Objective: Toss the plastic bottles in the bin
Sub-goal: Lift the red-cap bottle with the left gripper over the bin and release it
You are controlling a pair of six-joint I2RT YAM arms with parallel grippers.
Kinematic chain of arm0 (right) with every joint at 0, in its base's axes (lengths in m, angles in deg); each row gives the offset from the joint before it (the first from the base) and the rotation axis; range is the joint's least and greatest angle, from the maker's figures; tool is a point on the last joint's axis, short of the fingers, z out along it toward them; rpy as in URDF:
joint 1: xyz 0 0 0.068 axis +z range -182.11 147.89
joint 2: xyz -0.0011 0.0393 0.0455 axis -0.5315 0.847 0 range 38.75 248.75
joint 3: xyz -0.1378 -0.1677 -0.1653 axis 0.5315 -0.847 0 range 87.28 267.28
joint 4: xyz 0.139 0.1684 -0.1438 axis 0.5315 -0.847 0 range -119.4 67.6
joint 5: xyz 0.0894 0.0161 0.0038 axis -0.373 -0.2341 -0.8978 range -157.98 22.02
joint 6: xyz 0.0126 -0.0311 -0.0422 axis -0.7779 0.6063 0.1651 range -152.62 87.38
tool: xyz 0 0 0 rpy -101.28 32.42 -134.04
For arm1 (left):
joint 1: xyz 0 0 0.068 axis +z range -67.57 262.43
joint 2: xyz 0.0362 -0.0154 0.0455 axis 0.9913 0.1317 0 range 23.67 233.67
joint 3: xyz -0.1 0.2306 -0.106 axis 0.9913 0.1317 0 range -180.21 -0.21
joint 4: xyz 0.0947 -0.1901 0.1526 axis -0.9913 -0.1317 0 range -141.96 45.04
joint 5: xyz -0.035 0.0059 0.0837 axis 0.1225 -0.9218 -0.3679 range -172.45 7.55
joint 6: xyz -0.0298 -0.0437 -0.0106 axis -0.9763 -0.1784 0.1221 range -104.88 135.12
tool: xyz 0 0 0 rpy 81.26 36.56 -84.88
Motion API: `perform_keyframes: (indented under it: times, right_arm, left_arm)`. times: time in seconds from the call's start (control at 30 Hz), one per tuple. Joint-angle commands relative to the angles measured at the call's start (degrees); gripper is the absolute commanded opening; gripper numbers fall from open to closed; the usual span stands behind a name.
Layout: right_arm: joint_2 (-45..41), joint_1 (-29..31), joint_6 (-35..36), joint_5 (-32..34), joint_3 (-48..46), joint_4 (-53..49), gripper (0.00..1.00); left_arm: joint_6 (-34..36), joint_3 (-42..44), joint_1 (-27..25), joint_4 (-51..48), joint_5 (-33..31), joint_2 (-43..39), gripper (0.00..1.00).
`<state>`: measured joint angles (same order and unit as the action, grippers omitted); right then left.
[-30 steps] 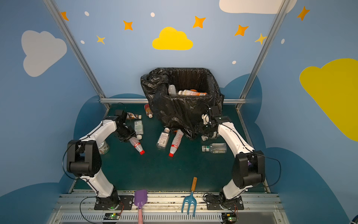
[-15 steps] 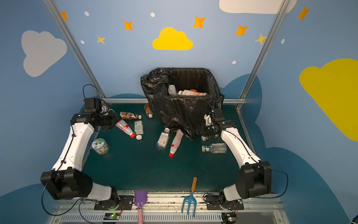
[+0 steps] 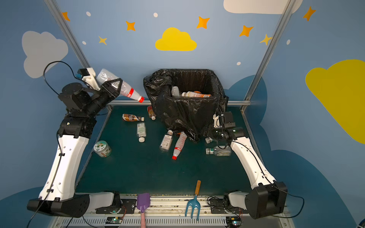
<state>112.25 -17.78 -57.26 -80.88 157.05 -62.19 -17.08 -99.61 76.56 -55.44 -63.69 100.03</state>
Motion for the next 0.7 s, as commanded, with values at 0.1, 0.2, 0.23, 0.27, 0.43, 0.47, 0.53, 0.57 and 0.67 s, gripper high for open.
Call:
perform_keyframes:
  times: [0.1, 0.2, 0.23, 0.27, 0.43, 0.47, 0.53, 0.57, 0.67]
  right_arm:
    - [-1.97, -0.02, -0.43, 2.45, 0.15, -1.44, 0.73]
    - [-2.12, -0.02, -0.08, 2.92, 1.05, -2.76, 0.73]
    - [-2.38, -0.04, -0.09, 3.10, 1.19, -3.12, 0.73]
    - [-2.59, -0.13, -0.11, 3.21, 1.36, -3.61, 0.73]
    - [-5.57, -0.50, -0.13, 5.19, 1.31, -5.09, 0.73]
    - [-6.41, -0.55, -0.40, 5.54, 0.89, -4.80, 0.74]
    - [-8.23, -0.96, -1.39, 6.47, -0.13, -4.05, 0.75]
    - [-8.97, -1.03, -1.97, 6.74, -0.64, -3.70, 0.75]
    - [-10.46, -1.91, -4.21, 6.92, -2.20, -3.30, 0.76]
  left_arm:
    - [9.04, -23.76, -10.76, 8.44, 3.54, 20.60, 0.39]
    - [11.08, -55.11, -14.44, -8.71, 6.02, 42.68, 0.89]
    - [11.79, -69.62, -15.27, -15.95, 5.04, 51.68, 1.00]
    - [10.72, -80.06, -15.74, -18.95, 3.71, 58.58, 1.00]
    - [9.02, -67.82, -15.83, -14.75, 2.32, 50.47, 1.00]
    - [10.69, -66.27, -16.06, -15.45, 1.29, 47.92, 1.00]
    - [14.10, -60.51, -16.30, -15.25, -0.50, 41.94, 1.00]
    - [15.02, -57.10, -16.35, -15.06, -1.89, 38.93, 1.00]
    - [19.17, -48.36, -15.92, -16.36, -3.96, 32.00, 1.00]
